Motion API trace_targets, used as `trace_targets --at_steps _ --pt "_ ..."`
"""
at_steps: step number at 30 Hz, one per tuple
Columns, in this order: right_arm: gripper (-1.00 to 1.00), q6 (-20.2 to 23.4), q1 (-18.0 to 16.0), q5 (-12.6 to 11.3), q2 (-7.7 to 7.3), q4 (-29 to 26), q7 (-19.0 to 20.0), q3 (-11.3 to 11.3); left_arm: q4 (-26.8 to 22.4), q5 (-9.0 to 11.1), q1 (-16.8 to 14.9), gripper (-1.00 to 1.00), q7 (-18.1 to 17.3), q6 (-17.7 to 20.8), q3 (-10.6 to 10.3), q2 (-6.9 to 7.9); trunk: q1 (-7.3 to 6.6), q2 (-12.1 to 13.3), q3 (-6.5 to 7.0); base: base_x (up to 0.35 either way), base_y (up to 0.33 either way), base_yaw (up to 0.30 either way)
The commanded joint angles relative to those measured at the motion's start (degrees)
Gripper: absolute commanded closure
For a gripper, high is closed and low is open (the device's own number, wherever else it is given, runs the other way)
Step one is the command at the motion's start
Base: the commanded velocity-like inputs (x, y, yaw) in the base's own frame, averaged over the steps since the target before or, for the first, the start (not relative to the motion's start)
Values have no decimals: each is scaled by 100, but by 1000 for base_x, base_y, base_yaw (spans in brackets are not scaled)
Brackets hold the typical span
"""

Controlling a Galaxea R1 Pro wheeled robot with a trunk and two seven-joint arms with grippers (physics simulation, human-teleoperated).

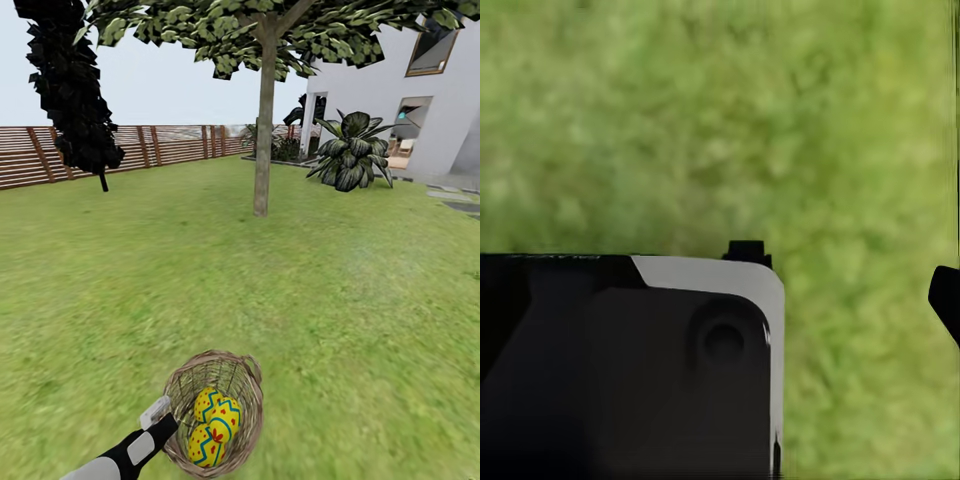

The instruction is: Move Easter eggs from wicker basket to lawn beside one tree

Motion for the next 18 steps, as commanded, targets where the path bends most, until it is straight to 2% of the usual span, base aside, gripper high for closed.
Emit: trace_targets --at_steps 1,5,10,18 --pt "-100 -42 -9 43 -5 25 5 -48 -10 67 -2 100 -19 15 8 -1 6 -11 -9 341 0 -283" --pt "-100 -40 -8 83 -6 12 5 -44 -10 67 -2 100 -20 15 7 -1 6 -11 -4 341 0 -195" --pt "-100 -26 -8 153 -4 -5 -8 -34 -5 67 -2 100 -20 15 7 -1 6 -11 -4 341 0 -8" --pt "-100 -44 -8 94 -6 5 -4 -42 -2 67 -2 100 -19 15 7 -9 6 -11 -4 341 0 0"
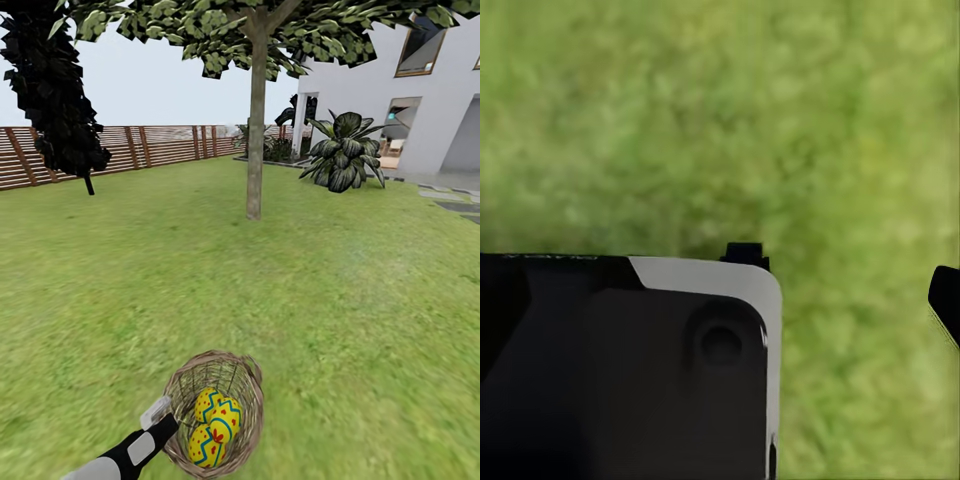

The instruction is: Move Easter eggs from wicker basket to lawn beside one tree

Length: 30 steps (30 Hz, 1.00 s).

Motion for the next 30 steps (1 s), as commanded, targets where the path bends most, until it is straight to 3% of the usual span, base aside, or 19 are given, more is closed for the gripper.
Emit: trace_targets --at_steps 1,30 --pt "-100 -39 -10 42 -5 26 7 -48 -9 66 -3 100 -17 15 8 -1 6 -11 -11 341 0 0" --pt "-100 -39 -10 42 -14 28 3 -48 -18 57 -3 100 -17 15 -1 -1 6 -11 -11 341 0 0"
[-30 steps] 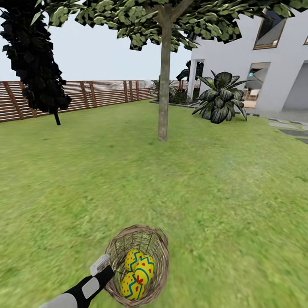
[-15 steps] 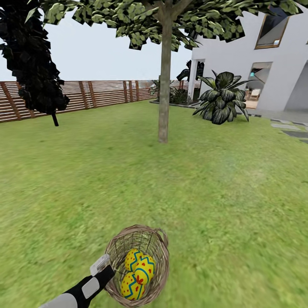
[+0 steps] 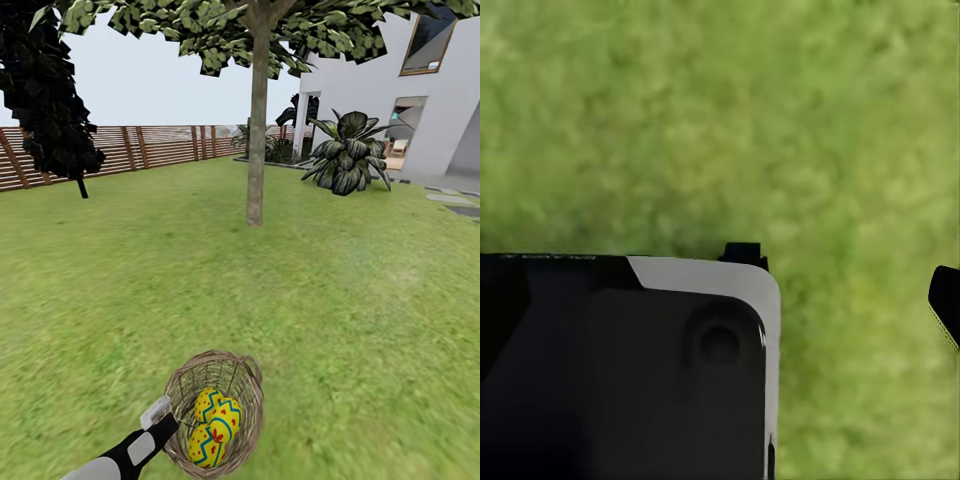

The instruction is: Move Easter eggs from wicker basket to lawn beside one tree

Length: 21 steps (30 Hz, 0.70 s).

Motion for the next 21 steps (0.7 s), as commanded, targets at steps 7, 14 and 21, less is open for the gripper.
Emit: trace_targets --at_steps 7,14,21 --pt "-100 -39 -10 39 -5 24 6 -48 -9 67 -3 100 -17 15 8 -1 6 -11 -11 341 0 0" --pt "-100 -39 -10 41 -5 24 4 -48 -6 67 -3 100 -17 15 8 -1 6 -11 -11 341 0 0" --pt "-100 -39 -10 41 -5 23 9 -48 -18 67 -3 100 -17 15 9 -1 6 -11 -11 341 0 0"
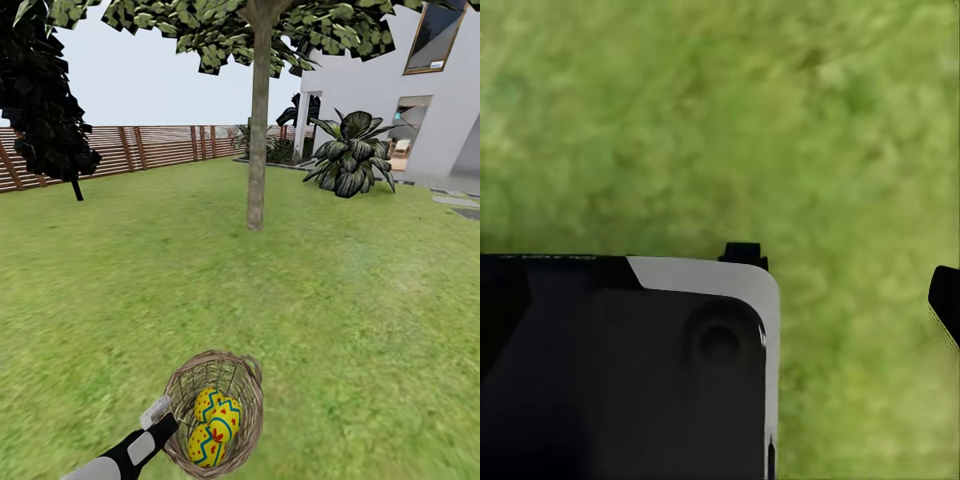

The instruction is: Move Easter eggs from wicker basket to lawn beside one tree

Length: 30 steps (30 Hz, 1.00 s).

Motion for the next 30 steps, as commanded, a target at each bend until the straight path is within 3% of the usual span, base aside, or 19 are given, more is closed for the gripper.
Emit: trace_targets --at_steps 1,30 --pt "-100 -39 -10 43 -5 25 3 -48 -10 67 -3 100 -17 16 10 -1 6 -11 -11 341 0 0" --pt "-100 -12 36 53 30 5 0 -40 -10 67 -3 100 -8 24 10 -1 6 -11 -11 341 0 0"
